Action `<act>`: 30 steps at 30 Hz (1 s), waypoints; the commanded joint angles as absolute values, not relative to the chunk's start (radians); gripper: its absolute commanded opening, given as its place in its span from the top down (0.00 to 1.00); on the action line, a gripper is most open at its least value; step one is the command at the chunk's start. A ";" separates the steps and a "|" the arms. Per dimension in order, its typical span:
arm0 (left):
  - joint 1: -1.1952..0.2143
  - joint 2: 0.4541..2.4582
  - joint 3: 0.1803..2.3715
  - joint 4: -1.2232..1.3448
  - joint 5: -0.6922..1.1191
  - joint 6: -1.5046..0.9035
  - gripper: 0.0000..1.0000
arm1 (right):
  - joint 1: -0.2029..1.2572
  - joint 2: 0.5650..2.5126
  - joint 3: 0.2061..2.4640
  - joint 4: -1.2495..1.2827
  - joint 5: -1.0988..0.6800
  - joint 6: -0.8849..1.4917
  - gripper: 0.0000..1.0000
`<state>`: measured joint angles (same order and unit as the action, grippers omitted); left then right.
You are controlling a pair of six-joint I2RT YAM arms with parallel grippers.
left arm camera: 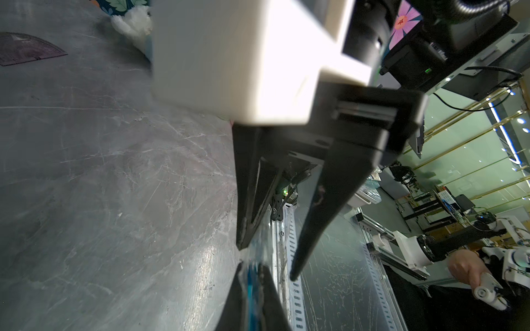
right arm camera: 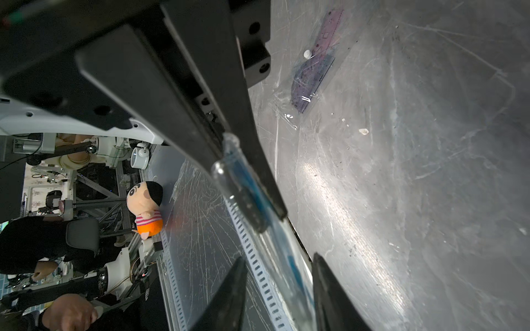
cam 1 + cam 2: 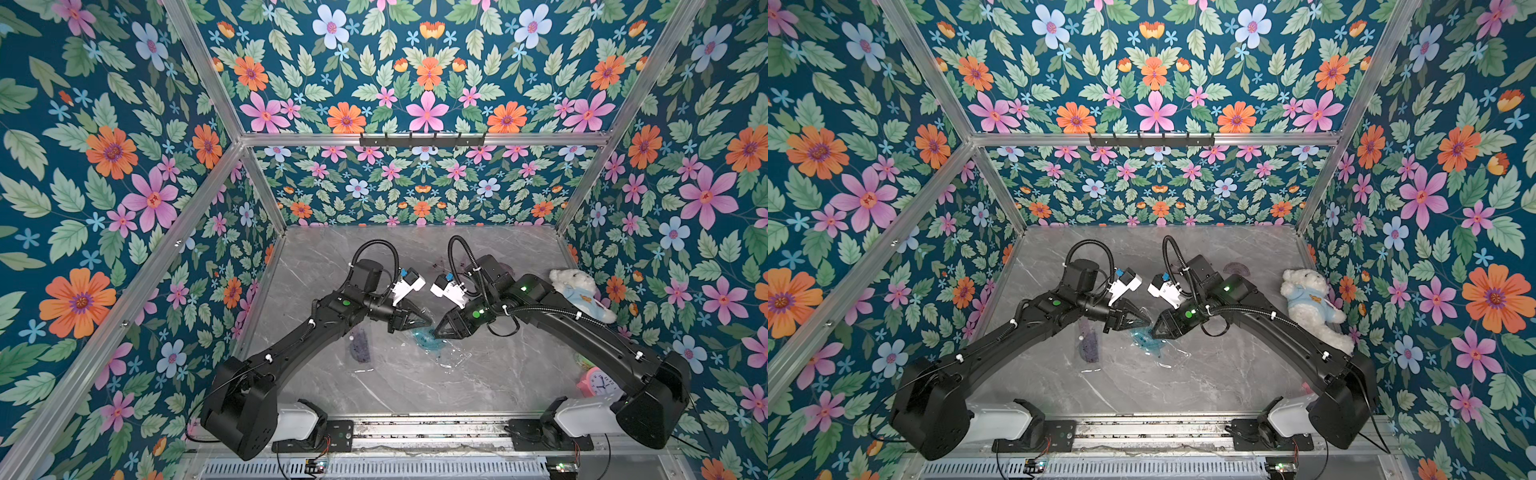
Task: Open the ruler set and take out the ruler
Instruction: Pick up the ruler set bag from the center of the board, then open the ruler set bag.
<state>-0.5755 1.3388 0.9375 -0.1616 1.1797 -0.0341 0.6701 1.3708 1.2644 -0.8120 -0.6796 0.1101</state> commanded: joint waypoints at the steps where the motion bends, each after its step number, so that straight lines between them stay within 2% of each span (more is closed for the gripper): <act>1: -0.574 1.352 0.953 -0.143 1.162 -0.070 1.00 | 0.670 1.337 1.263 -0.799 -0.589 0.101 0.51; 7: -0.573 1.434 1.042 -0.204 1.089 -0.139 1.00 | 0.685 1.217 1.162 -0.693 -0.273 0.099 0.43; 11: -0.574 1.476 1.091 -0.220 1.002 -0.199 1.00 | 0.743 1.145 1.073 -0.601 -0.035 0.080 0.43; 14: -0.575 1.474 1.101 -0.206 0.947 -0.223 1.00 | 0.750 1.131 1.045 -0.552 0.077 0.112 0.43; 21: -0.579 1.444 1.095 -0.164 0.884 -0.264 1.00 | 0.762 1.130 0.998 -0.381 0.139 0.167 0.45; 30: -0.589 1.463 1.095 -0.147 0.871 -0.278 1.00 | 0.800 1.222 1.058 -0.339 0.132 0.161 0.45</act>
<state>-0.5888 1.4612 1.0920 -0.1780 0.8768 -0.2672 0.7937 1.2030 1.0439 -0.3809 0.1154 0.1585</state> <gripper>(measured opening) 0.088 0.552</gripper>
